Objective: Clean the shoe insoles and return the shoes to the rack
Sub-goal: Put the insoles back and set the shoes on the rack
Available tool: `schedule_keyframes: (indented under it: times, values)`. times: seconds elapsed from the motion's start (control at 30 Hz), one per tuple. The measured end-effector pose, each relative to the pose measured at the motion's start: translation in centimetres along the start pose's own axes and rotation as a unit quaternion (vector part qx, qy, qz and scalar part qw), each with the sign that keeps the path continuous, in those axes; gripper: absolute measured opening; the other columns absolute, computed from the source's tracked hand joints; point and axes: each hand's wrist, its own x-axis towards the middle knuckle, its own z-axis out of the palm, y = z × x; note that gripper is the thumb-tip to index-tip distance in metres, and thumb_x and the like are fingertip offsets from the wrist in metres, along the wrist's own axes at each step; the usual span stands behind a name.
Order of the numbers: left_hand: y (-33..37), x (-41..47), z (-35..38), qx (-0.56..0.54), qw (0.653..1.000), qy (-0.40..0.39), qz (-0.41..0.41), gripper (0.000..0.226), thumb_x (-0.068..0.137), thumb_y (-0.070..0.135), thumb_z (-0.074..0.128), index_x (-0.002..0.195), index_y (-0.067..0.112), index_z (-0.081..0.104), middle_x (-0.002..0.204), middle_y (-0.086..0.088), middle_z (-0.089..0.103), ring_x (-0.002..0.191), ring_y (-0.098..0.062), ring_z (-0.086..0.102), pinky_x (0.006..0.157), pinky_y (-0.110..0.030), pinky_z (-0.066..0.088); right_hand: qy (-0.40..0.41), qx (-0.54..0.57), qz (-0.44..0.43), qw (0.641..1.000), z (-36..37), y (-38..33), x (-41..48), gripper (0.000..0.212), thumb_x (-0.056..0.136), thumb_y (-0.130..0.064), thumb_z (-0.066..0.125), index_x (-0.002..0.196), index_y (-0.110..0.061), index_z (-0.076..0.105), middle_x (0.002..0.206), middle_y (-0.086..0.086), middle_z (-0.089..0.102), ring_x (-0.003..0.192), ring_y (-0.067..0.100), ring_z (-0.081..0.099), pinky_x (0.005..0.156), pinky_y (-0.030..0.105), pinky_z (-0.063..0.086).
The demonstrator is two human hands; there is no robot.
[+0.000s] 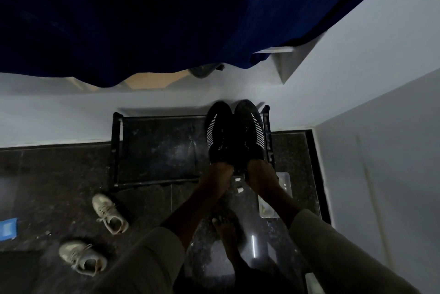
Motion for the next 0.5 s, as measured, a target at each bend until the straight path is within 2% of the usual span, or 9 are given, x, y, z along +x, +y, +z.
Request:
schedule_keyframes:
  times: [0.1, 0.23, 0.3, 0.4, 0.5]
  values:
    - [1.3, -0.3, -0.2, 0.024, 1.0, -0.005, 0.012, 0.021, 0.099, 0.009, 0.051, 0.107, -0.001, 0.067, 0.109, -0.023, 0.066, 0.102, -0.039, 0.061, 0.084, -0.038, 0.047, 0.011, 0.013, 0.006, 1.0, -0.1, 0.1, -0.1, 0.019, 0.093, -0.015, 0.059, 0.099, -0.002, 0.072, 0.102, 0.016, 0.074, 0.099, 0.037, 0.069, 0.077, 0.038, 0.053]
    - [1.1, -0.7, 0.2, 0.003, 1.0, 0.007, 0.012, 0.023, 0.101, 0.015, 0.047, 0.087, 0.008, 0.065, 0.089, -0.016, 0.065, 0.097, -0.039, 0.058, 0.081, -0.041, 0.047, 0.003, 0.009, 0.001, 1.0, -0.2, 0.0, -0.1, 0.02, 0.094, -0.014, 0.059, 0.104, -0.001, 0.072, 0.108, 0.017, 0.073, 0.103, 0.037, 0.068, 0.083, 0.04, 0.053]
    - [1.3, -0.9, -0.2, 0.031, 0.999, 0.002, 0.043, 0.023, 0.101, 0.019, 0.047, 0.099, 0.002, 0.063, 0.101, -0.022, 0.064, 0.099, -0.04, 0.058, 0.082, -0.04, 0.046, 0.018, 0.005, -0.009, 1.0, -0.1, 0.1, -0.2, 0.02, 0.092, -0.016, 0.059, 0.103, -0.004, 0.072, 0.11, 0.015, 0.071, 0.104, 0.037, 0.068, 0.081, 0.042, 0.055]
    - [1.3, -1.4, -1.0, 0.127, 0.987, 0.017, 0.097, 0.024, 0.091, 0.026, 0.062, 0.107, 0.009, 0.061, 0.108, -0.012, 0.064, 0.096, -0.031, 0.064, 0.077, -0.034, 0.047, 0.038, -0.024, -0.018, 0.999, 0.3, 0.3, -0.7, 0.025, 0.087, -0.028, 0.064, 0.105, -0.011, 0.071, 0.114, 0.009, 0.065, 0.107, 0.033, 0.064, 0.079, 0.045, 0.058]
    - [1.0, -3.1, -1.7, 0.187, 0.969, 0.057, 0.151, 0.036, 0.085, 0.035, 0.064, 0.112, 0.013, 0.063, 0.111, -0.009, 0.064, 0.097, -0.031, 0.065, 0.077, -0.04, 0.054, 0.071, -0.051, -0.014, 0.996, 0.7, 0.3, -1.7, 0.038, 0.079, -0.038, 0.065, 0.112, -0.018, 0.069, 0.117, 0.007, 0.062, 0.115, 0.033, 0.06, 0.087, 0.047, 0.054]
